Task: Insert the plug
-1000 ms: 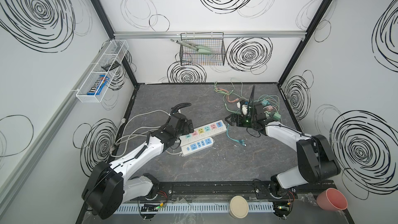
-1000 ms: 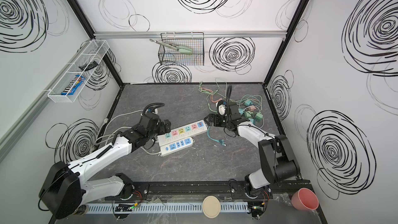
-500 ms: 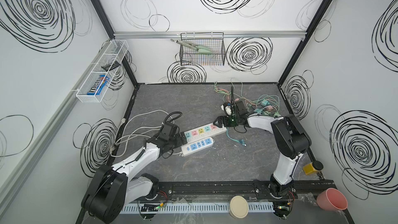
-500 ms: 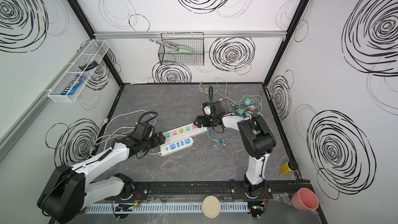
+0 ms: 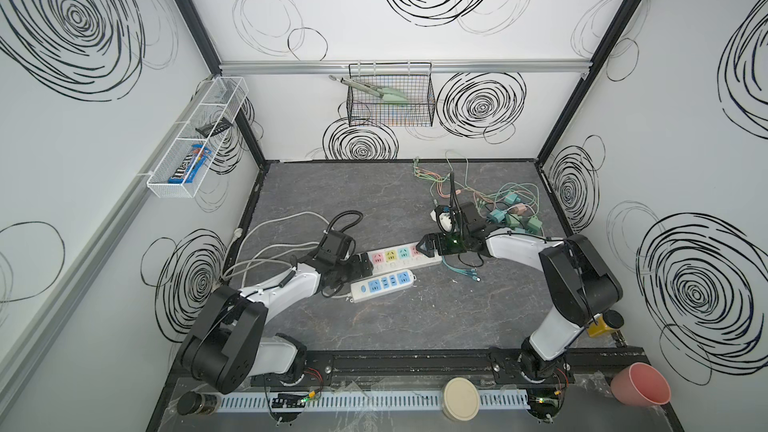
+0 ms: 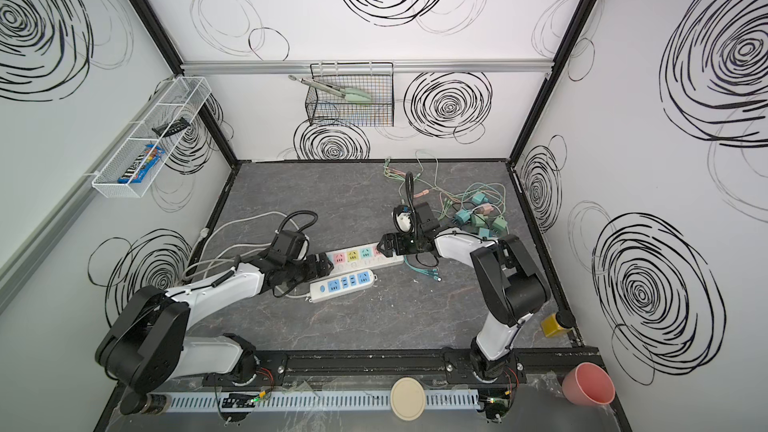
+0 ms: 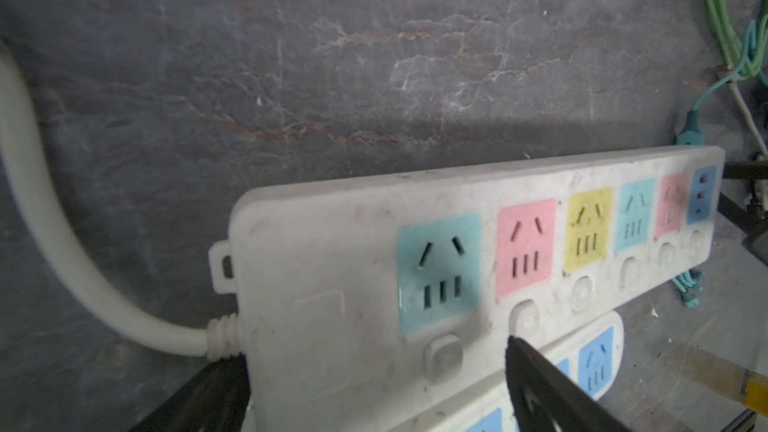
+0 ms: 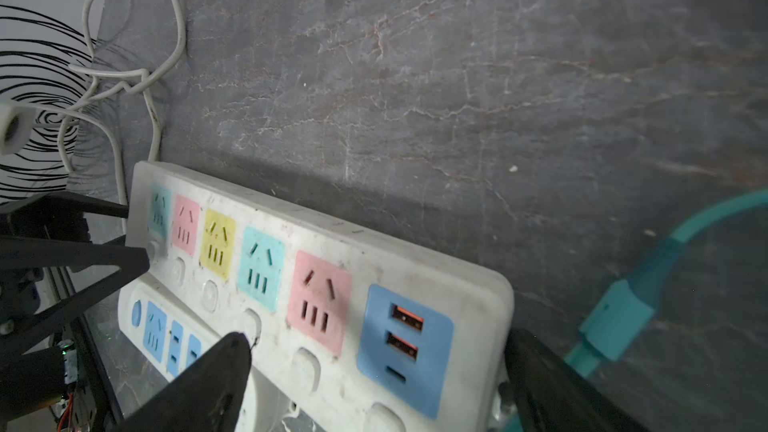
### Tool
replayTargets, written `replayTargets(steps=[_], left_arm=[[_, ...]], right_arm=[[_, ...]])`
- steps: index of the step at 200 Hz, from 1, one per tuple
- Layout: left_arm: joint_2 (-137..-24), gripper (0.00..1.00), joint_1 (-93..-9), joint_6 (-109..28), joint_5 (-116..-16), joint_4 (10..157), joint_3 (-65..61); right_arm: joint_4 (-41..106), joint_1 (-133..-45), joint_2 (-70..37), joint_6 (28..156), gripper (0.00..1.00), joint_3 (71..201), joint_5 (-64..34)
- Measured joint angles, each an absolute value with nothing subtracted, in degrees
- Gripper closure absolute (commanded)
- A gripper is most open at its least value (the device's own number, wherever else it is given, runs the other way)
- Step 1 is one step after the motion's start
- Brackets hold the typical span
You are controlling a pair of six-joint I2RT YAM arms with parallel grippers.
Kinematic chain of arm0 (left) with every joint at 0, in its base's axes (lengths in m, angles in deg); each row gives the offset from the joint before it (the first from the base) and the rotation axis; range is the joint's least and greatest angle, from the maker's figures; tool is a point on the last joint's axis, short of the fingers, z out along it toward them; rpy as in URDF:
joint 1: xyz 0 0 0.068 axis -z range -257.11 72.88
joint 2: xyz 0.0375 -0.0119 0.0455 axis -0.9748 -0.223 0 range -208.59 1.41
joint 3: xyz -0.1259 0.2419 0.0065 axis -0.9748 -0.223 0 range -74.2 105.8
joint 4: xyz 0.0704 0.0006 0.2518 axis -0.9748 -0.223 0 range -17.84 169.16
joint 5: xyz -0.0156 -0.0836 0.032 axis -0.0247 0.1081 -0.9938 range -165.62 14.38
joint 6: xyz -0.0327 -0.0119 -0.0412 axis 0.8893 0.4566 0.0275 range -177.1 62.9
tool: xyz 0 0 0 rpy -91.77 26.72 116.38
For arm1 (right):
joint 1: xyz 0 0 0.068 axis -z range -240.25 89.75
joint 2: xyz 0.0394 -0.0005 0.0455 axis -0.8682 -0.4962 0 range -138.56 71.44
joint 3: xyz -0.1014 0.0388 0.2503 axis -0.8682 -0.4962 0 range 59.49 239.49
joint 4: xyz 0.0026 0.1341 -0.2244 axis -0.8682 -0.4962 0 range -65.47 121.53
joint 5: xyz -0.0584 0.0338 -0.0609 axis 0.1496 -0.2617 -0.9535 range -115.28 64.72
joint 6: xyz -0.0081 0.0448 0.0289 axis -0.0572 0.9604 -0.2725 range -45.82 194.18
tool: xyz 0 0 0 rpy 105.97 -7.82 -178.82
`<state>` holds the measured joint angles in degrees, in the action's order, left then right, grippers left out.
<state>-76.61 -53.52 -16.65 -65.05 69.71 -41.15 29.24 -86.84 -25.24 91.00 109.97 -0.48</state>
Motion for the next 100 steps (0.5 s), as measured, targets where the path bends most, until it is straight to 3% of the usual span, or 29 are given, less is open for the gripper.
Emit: replayTargets(steps=[100], left_arm=[[-85.42,0.04,-49.76,-18.9,-65.71,70.01,-33.43]], right_arm=[[30.68,-84.43,-21.09,93.73,0.01,104.46,-5.48]])
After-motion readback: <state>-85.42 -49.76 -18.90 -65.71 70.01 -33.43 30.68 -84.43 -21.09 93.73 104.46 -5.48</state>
